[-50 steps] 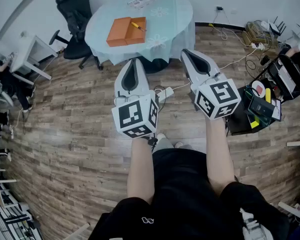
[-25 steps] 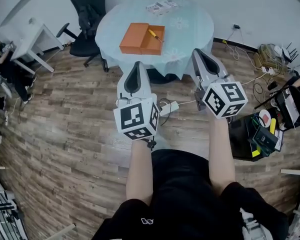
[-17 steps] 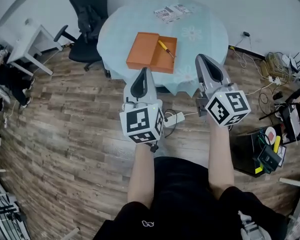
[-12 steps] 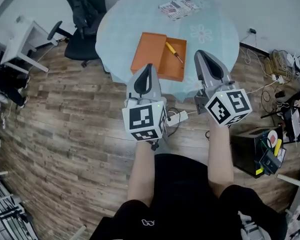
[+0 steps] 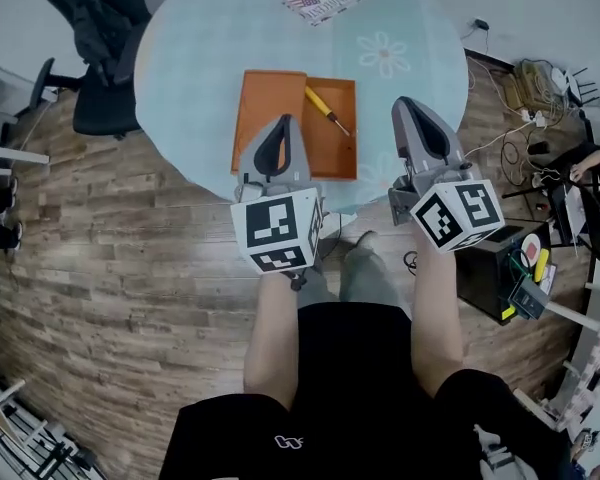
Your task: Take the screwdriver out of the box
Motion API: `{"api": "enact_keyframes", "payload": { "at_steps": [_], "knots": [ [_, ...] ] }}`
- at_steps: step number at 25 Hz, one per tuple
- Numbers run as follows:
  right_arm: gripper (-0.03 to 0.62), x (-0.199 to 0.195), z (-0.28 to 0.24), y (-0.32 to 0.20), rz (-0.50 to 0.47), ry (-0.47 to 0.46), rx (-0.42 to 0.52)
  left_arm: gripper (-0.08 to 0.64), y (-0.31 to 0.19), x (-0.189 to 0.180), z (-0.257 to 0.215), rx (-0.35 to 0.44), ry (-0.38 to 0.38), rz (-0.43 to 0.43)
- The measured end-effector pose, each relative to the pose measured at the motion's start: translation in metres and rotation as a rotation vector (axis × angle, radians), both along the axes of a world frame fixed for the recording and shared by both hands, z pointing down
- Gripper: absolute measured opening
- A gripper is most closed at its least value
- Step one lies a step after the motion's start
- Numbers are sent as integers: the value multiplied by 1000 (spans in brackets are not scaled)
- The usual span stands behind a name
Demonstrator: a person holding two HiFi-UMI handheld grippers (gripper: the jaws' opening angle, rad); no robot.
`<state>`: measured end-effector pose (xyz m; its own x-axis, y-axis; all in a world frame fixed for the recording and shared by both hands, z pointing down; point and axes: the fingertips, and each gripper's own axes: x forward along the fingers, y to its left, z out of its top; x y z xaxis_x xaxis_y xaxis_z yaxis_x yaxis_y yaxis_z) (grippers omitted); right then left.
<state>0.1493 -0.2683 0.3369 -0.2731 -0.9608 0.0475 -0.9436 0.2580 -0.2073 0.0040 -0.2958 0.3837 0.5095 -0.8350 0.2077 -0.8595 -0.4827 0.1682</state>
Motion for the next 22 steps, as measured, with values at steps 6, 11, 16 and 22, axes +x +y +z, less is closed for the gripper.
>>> {"api": "enact_keyframes", "payload": {
  "at_steps": [6, 11, 16, 22],
  "knots": [
    [9, -5, 39, -34, -61, 11, -111, 3, -21, 6, 20, -51, -9, -23],
    [40, -21, 86, -61, -144, 113, -249, 3, -32, 4, 35, -87, -10, -49],
    [80, -39, 141, -93, -278, 285, -405, 2, -36, -16, 45, -110, -4, -96],
    [101, -57, 205, -127, -401, 534, -574, 2, -39, -51, 52, -126, 9, -171]
  ]
}}
